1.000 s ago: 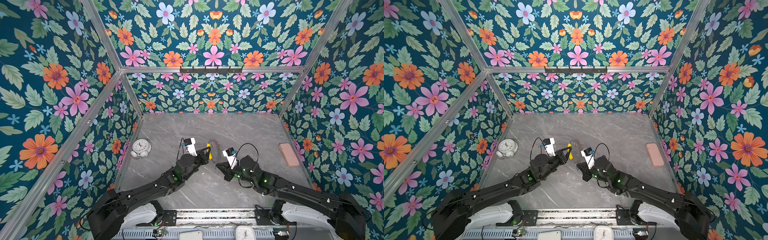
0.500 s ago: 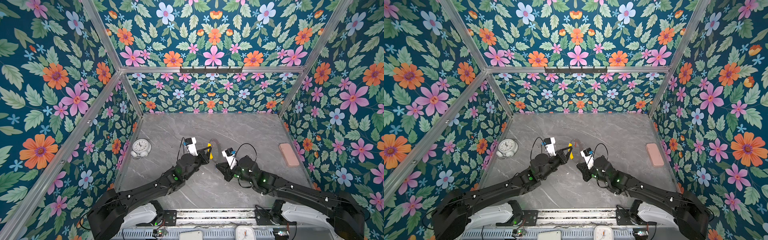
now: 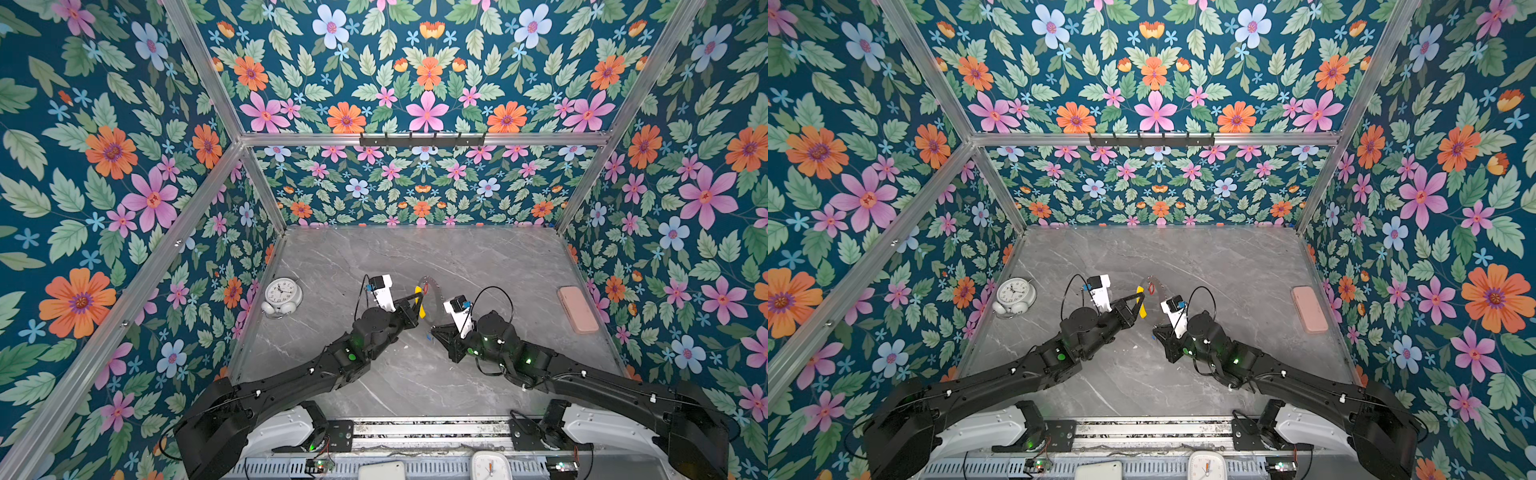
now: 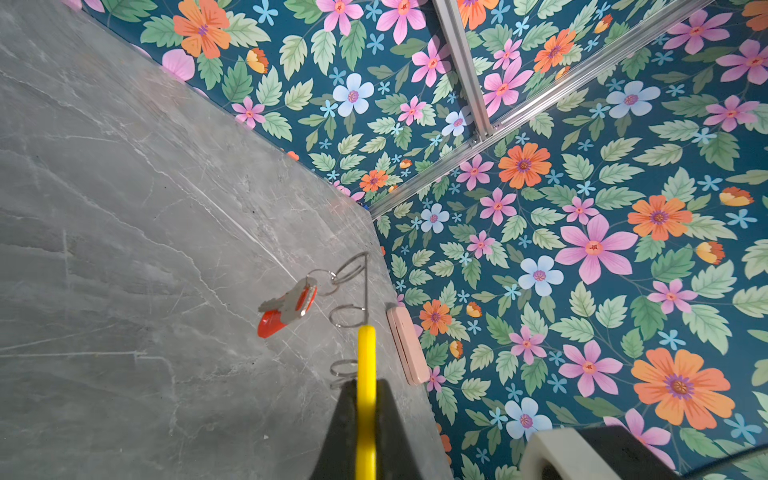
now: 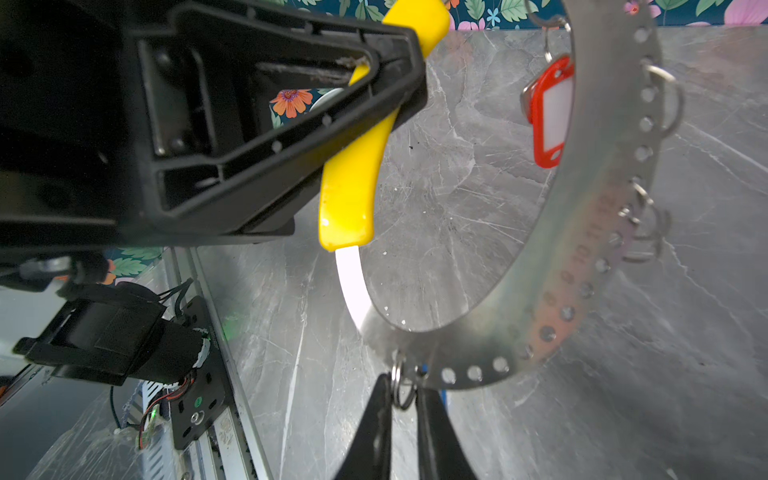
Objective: Remove the keys from the keyring
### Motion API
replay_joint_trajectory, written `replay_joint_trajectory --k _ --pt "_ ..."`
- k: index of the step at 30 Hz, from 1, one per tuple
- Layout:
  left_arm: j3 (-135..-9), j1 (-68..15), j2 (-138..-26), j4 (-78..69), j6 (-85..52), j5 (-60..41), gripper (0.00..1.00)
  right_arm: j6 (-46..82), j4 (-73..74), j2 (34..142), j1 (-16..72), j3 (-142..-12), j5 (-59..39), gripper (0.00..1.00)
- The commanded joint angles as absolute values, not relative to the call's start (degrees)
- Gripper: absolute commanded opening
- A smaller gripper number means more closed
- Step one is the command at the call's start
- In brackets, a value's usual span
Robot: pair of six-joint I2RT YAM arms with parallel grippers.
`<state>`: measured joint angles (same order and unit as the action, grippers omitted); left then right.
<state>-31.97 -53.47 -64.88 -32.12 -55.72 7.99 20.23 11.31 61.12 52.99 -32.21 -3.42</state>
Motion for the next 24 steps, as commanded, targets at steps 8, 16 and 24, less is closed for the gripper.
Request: replay_joint_trajectory --k 8,16,24 --pt "-31.7 -53.7 -64.7 -33.3 -55.9 8.3 0.00 20.1 13.5 61.3 52.9 -33.0 -2.0 0.00" --pt "-31.6 -53.7 -64.4 -32.8 -55.9 9.0 0.00 19.8 11.4 59.2 53.0 -32.3 -1.6 0.00" --pt "-31.5 -53.7 -64.5 -32.8 -56.1 9.2 0.00 19.1 10.3 58.2 53.3 -32.6 -0.7 0.00"
